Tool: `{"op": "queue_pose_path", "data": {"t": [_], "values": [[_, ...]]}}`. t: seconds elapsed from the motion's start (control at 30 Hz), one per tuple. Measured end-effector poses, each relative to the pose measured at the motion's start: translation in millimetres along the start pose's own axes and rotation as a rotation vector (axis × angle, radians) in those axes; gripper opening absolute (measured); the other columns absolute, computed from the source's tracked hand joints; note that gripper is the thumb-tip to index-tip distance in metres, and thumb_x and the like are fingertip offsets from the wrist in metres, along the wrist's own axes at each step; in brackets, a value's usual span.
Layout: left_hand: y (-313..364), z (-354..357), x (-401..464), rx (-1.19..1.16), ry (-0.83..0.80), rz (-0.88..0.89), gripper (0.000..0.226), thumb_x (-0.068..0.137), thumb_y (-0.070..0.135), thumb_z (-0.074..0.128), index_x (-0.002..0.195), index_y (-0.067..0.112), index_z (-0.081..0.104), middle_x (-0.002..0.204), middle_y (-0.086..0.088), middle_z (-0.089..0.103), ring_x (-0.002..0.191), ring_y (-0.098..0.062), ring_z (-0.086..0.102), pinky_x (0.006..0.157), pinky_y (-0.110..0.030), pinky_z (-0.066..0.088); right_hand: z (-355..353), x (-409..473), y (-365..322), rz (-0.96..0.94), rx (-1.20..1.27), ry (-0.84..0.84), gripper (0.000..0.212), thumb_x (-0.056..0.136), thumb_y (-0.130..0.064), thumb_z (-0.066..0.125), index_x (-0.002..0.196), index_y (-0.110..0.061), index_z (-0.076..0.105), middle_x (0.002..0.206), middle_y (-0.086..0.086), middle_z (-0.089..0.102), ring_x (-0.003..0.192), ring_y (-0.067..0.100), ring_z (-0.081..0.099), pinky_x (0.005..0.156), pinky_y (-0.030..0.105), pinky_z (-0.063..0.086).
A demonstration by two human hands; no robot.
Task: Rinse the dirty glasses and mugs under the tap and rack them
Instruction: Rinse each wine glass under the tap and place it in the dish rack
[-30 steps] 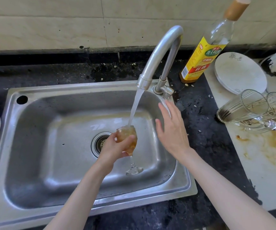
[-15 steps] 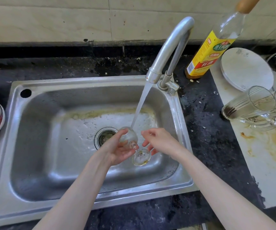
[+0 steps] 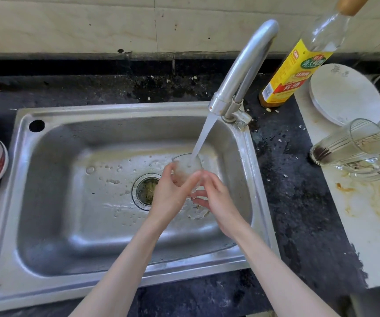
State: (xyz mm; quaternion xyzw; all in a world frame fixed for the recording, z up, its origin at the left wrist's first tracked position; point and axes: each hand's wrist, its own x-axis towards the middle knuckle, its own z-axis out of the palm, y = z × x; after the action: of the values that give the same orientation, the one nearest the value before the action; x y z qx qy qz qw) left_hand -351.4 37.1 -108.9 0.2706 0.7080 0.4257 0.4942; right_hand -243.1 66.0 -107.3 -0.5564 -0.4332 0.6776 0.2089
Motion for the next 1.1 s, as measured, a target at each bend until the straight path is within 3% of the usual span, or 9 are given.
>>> {"op": "queue_pose_path", "data": {"t": [0.13,0.23,0.4,0.5,0.6,0.67,0.87,1.0,1.1], "values": [[-7,-7,-4,0.050,-0.091,0.111,0.049,0.087,0.030,0.060,0.132,0.020,0.043,0.111,-0.001,0.065,0.091,-0.010,0.067,0.079,-0.021,0.052,4,2,11,-0.001,0.078,0.046,0.028,0.103,-0.030,0.031,0.112,-0.023,0.057,0.089,-0.002,0.063,0.077,0.011,0.061,0.075,0.027,0.050],[-14,-12,-7,0.019,-0.132,0.126,0.044,0.085,0.020,0.063,0.124,0.027,0.043,0.113,-0.002,0.062,0.096,-0.014,0.065,0.078,-0.019,0.053,5,3,17,0.011,0.126,0.060,0.035,0.102,-0.037,0.026,0.107,-0.028,0.059,0.102,0.003,0.067,0.088,0.017,0.061,0.082,0.029,0.048],[-20,-14,-8,0.019,-0.102,0.173,0.045,0.077,0.018,0.072,0.112,0.030,0.046,0.106,0.001,0.064,0.093,-0.006,0.063,0.078,-0.014,0.048,7,3,18,0.014,0.149,0.051,0.041,0.101,-0.041,0.023,0.109,-0.028,0.060,0.113,0.009,0.068,0.106,0.022,0.062,0.093,0.035,0.046],[-22,-17,-8,0.082,-0.091,0.209,0.047,0.076,0.031,0.074,0.112,0.041,0.045,0.107,0.007,0.062,0.101,-0.006,0.058,0.083,-0.020,0.047,7,4,17,0.021,0.180,0.036,0.042,0.102,-0.040,0.023,0.106,-0.025,0.062,0.108,0.007,0.069,0.099,0.018,0.063,0.089,0.033,0.048],[-22,-20,-8,0.145,-0.124,0.240,0.059,0.075,0.047,0.070,0.126,0.042,0.042,0.117,0.018,0.055,0.112,-0.006,0.051,0.090,-0.024,0.044,7,4,18,0.040,0.181,0.008,0.048,0.101,-0.042,0.020,0.104,-0.024,0.065,0.101,0.002,0.072,0.094,0.014,0.066,0.079,0.027,0.049],[-19,-21,-10,0.152,-0.142,0.232,0.066,0.071,0.048,0.065,0.130,0.041,0.037,0.118,0.031,0.046,0.116,0.001,0.045,0.094,-0.020,0.040,8,4,17,0.051,0.175,0.005,0.051,0.101,-0.045,0.018,0.099,-0.026,0.066,0.094,-0.002,0.073,0.089,0.010,0.067,0.073,0.024,0.049],[-23,-23,-8,0.118,-0.173,0.229,0.062,0.073,0.042,0.065,0.128,0.045,0.037,0.123,0.034,0.045,0.123,0.002,0.043,0.097,-0.025,0.041,8,5,20,0.064,0.224,-0.010,0.055,0.099,-0.049,0.016,0.100,-0.025,0.066,0.092,-0.003,0.073,0.084,0.008,0.065,0.069,0.022,0.047],[-22,-18,-7,0.030,-0.164,0.183,0.058,0.082,0.036,0.065,0.135,0.026,0.043,0.122,0.020,0.056,0.115,0.004,0.051,0.090,-0.018,0.045,6,4,20,0.096,0.246,-0.036,0.052,0.098,-0.051,0.022,0.096,-0.025,0.068,0.082,-0.004,0.070,0.072,0.009,0.057,0.065,0.022,0.044],[-23,-15,-6,-0.029,-0.161,0.029,0.042,0.091,0.032,0.053,0.131,0.019,0.048,0.114,0.006,0.064,0.104,-0.004,0.059,0.087,-0.019,0.047,4,6,15,0.316,0.313,-0.084,0.050,0.097,-0.051,0.033,0.091,-0.013,0.065,0.073,0.004,0.064,0.059,0.014,0.048,0.056,0.025,0.038]]}}
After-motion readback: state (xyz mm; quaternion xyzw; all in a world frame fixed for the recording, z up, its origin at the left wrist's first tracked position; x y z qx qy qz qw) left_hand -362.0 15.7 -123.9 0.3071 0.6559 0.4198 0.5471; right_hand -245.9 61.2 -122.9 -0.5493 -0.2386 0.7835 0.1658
